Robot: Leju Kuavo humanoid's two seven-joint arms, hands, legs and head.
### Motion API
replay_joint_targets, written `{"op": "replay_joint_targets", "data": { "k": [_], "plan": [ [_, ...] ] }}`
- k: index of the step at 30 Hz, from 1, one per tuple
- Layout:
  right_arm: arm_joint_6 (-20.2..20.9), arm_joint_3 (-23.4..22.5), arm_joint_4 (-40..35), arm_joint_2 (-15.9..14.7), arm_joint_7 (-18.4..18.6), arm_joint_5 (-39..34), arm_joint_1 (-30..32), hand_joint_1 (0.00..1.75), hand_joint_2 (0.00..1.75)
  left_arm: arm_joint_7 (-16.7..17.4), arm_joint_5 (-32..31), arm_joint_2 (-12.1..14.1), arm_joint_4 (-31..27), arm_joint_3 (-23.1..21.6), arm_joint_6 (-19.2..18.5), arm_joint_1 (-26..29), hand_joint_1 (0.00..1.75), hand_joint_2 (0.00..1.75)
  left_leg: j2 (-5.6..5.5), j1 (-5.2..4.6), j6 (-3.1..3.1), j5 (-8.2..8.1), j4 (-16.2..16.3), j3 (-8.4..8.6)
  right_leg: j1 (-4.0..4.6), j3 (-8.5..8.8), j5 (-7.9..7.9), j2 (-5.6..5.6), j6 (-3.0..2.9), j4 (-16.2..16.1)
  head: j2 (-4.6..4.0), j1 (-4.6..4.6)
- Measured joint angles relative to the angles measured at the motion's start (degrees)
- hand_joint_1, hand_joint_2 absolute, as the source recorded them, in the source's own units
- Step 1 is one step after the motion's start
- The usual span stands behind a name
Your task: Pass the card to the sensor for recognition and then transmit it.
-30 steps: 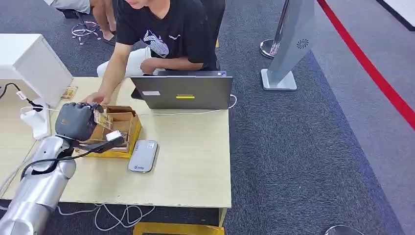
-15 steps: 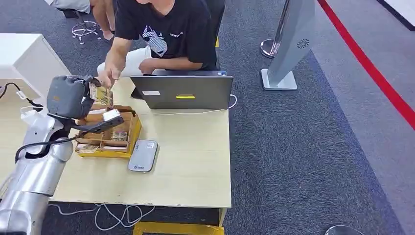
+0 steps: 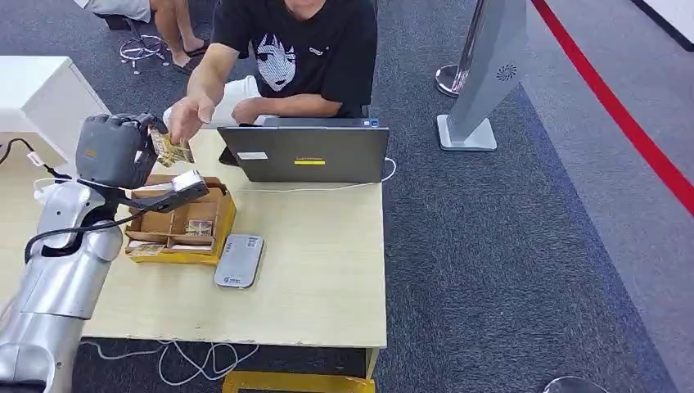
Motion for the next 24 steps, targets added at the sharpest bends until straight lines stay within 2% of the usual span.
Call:
{"op": "replay_joint_targets", "data": {
  "k": [2,3,4,15,24],
  "plan": [
    [0.0,0.0,0.0,0.0,0.0,0.0,0.0,0.0,1.75,0.0,0.0,0.0,0.0,0.0,0.1,0.0,1.75,1.75,0.0,0.0,0.0,0.0,0.0,0.0,0.0,0.0,0.0,0.0,0.0,0.0,0.02,0.0],
    [0.0,0.0,0.0,0.0,0.0,0.0,0.0,0.0,1.75,0.0,0.0,0.0,0.0,0.0,0.1,0.0,0.09,1.75,0.0,0.0,0.0,0.0,0.0,0.0,0.0,0.0,0.0,0.0,0.0,0.0,0.0,0.0],
    [-0.1,0.0,0.0,0.0,0.0,0.0,0.0,0.0,1.75,0.0,0.0,0.0,0.0,0.0,0.1,0.0,0.0,1.75,0.0,0.0,0.0,0.0,0.0,0.0,0.0,0.0,0.0,0.0,0.0,0.0,0.0,0.0],
    [-0.2,0.0,0.1,0.0,0.0,0.0,0.0,0.0,1.75,0.4,0.0,-0.5,0.0,0.0,1.2,0.5,0.0,1.75,0.0,0.0,0.0,0.0,0.0,0.0,0.0,0.01,0.0,0.0,0.0,0.0,0.0,0.0],
    [-0.4,0.0,0.2,0.0,-0.1,0.0,0.0,0.0,1.75,-0.3,1.2,-1.1,-1.6,1.1,5.0,3.4,0.0,1.75,0.0,0.0,0.0,0.0,0.0,-0.01,0.0,0.0,0.0,0.0,0.0,0.0,0.0,0.0]
  ]
}}
